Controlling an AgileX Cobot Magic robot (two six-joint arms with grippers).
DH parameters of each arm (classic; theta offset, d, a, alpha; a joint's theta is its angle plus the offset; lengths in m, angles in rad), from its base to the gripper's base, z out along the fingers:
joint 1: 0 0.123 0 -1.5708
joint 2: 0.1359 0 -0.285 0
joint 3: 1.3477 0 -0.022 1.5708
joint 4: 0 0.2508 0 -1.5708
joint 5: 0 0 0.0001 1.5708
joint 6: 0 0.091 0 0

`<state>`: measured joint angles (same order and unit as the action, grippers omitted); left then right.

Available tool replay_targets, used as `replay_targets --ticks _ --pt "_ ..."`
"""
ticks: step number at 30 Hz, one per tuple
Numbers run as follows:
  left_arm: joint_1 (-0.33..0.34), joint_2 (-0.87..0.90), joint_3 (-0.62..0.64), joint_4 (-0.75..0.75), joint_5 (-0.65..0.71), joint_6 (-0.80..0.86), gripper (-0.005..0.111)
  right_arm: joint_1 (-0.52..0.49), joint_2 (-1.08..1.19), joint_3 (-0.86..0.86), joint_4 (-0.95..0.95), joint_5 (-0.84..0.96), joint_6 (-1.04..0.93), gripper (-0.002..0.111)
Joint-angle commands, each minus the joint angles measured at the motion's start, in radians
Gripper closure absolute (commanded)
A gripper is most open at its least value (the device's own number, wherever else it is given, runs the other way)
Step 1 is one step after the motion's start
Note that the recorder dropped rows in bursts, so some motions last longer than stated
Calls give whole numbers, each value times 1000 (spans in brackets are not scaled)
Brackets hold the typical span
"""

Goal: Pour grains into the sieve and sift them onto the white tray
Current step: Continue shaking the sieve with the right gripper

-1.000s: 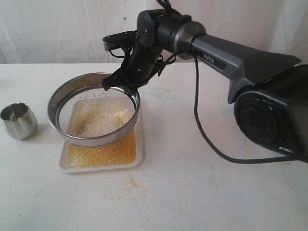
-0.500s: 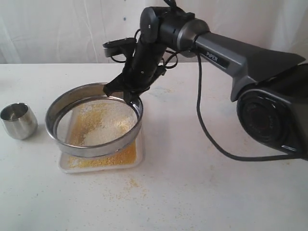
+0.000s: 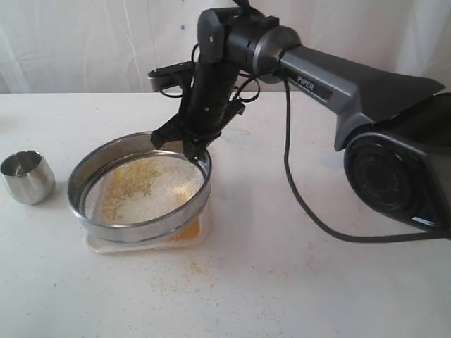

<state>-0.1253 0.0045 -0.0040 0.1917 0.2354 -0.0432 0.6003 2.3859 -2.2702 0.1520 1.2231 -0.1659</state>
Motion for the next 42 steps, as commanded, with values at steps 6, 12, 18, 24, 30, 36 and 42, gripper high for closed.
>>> replay_targets --ticks 6,12,18,24,30,36,42 --pt "-5 -5 4 0 2 2 107 -23 -15 -12 161 -2 -48 108" --pt "-5 -5 4 0 2 2 107 -83 -11 -12 88 -2 124 108" --pt "-5 -5 4 0 2 2 107 10 -11 -23 -102 -2 37 108" --pt "-5 -5 4 0 2 2 107 -105 -6 -24 137 -2 114 108" --pt "-5 -5 4 0 2 2 107 -18 3 -56 -264 -55 176 108" --pt "-5 -5 4 0 2 2 107 -68 14 -70 321 -16 -51 108" --pt "-5 -5 4 0 2 2 107 -65 32 -79 -204 -7 257 108"
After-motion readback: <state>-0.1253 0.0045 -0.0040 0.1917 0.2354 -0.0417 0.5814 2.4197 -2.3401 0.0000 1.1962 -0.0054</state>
